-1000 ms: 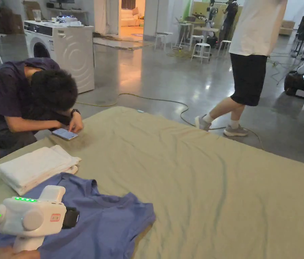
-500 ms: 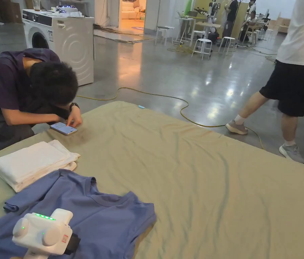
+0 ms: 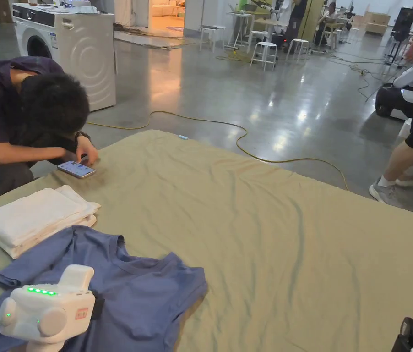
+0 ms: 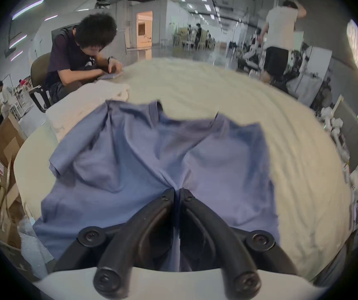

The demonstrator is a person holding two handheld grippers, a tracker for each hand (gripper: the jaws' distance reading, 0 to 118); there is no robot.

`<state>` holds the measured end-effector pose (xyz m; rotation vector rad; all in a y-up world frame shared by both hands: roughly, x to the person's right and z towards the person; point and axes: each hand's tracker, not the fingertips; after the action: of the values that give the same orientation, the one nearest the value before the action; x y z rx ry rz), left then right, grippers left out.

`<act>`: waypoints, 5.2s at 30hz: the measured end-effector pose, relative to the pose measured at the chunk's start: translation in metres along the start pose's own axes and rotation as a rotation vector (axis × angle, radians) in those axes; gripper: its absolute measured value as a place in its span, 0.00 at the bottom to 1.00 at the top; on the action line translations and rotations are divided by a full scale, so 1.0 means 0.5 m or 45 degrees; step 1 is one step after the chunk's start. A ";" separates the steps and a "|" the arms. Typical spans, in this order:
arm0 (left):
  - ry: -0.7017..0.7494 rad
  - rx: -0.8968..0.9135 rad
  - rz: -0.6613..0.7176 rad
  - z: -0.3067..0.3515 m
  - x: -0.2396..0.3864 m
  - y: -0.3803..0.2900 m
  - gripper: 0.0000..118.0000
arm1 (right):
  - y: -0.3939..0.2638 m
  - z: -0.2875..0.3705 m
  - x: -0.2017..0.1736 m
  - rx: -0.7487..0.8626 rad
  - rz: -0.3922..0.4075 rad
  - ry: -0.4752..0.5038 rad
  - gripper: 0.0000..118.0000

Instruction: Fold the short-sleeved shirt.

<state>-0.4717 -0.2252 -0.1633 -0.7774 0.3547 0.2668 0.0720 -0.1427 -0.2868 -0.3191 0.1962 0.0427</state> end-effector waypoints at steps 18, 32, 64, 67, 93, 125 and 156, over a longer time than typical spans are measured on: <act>-0.376 0.595 -0.261 0.362 0.359 0.258 0.04 | 0.074 0.126 0.108 0.275 0.075 -0.113 0.01; -0.899 0.485 -0.590 0.352 0.822 0.186 0.04 | 0.048 0.228 0.263 0.300 0.007 -0.290 0.01; -0.330 0.602 -0.330 0.283 0.659 0.046 0.09 | 0.055 0.203 0.207 0.293 -0.025 -0.277 0.01; -0.360 0.677 -0.242 0.285 0.617 0.048 0.00 | 0.067 0.196 0.188 0.318 -0.024 -0.264 0.01; -0.234 -0.633 -0.160 -0.078 0.498 -0.084 0.46 | 0.012 0.159 0.186 0.166 0.067 -0.242 0.01; -0.246 -0.360 -0.263 0.038 0.514 -0.101 0.03 | -0.214 -0.183 0.451 -0.931 -0.135 -0.092 0.08; -0.426 0.361 -0.039 0.352 0.415 0.270 0.03 | 0.221 0.199 0.457 -0.043 0.002 -0.255 0.03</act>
<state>-0.2946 0.0158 -0.2171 -0.4481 0.0610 0.3050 0.3064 -0.0042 -0.2735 -0.3458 -0.0027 0.0793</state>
